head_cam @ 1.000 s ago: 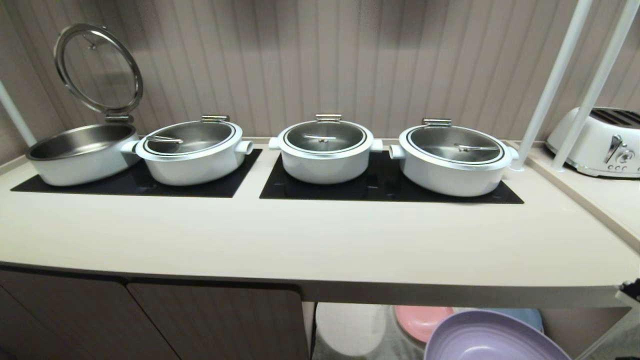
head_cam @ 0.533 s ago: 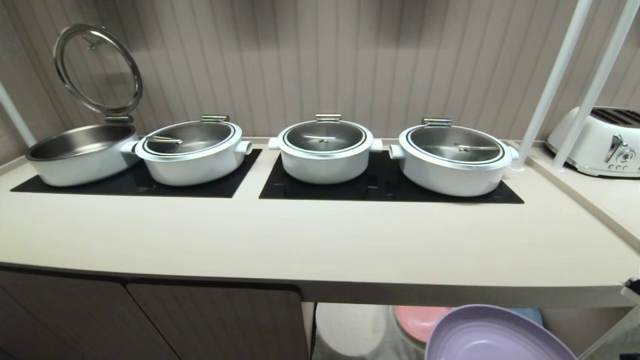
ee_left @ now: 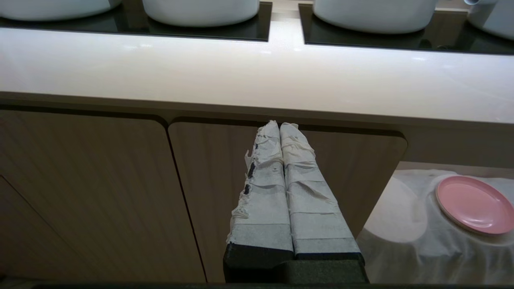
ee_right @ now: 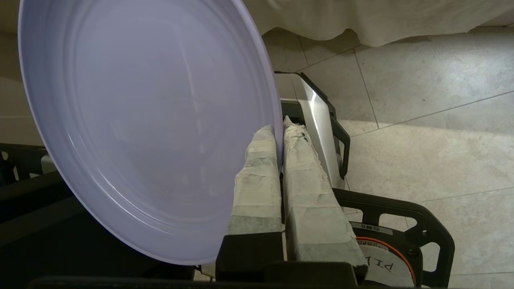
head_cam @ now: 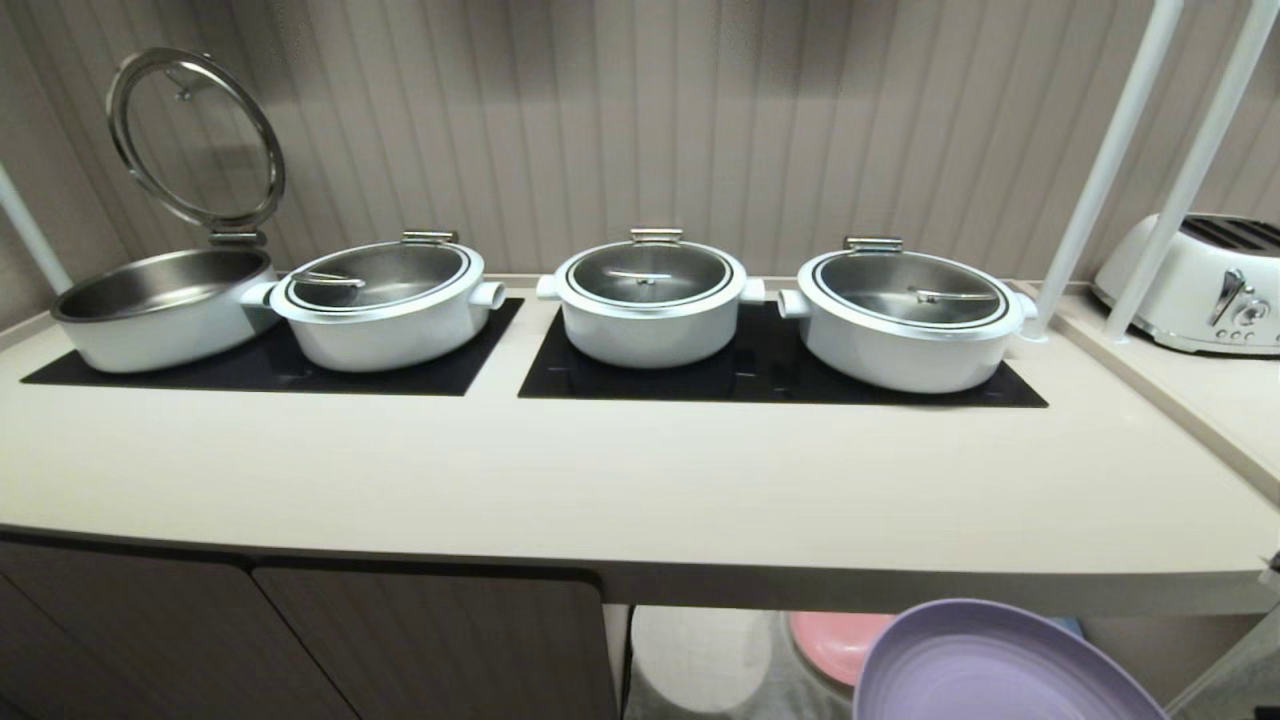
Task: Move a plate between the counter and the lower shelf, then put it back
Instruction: Put the plate in the cupboard
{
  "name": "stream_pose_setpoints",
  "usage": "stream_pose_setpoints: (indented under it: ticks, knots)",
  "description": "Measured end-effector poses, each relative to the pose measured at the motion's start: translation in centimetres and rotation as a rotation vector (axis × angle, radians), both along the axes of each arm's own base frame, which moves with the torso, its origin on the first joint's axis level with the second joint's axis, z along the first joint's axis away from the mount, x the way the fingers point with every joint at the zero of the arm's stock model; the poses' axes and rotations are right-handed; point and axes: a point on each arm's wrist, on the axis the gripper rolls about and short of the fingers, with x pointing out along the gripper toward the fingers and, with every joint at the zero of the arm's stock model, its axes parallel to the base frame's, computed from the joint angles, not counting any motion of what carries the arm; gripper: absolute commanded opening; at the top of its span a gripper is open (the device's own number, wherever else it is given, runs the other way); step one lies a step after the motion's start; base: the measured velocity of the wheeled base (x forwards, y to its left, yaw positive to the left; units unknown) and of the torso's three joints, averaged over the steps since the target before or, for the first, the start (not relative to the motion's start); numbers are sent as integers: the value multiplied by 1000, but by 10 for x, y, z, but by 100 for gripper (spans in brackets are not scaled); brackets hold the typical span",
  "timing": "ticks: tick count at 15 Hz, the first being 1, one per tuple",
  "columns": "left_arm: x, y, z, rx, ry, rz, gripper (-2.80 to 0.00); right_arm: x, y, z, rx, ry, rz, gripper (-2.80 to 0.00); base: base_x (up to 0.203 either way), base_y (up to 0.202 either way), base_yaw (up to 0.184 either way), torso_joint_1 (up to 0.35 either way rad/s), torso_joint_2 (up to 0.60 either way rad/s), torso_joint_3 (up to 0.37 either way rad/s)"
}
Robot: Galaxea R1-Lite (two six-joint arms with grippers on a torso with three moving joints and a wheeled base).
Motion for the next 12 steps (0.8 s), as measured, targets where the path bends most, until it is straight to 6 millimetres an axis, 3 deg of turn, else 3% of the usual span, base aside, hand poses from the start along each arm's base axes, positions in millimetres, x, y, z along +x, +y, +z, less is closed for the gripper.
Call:
stream_pose_setpoints:
  ticks: [12]
  knots:
    - [0, 0, 0, 0, 0, 0, -280, -20, 0, -1, 31, 31, 2, -280, 0, 0, 0, 0, 0, 0]
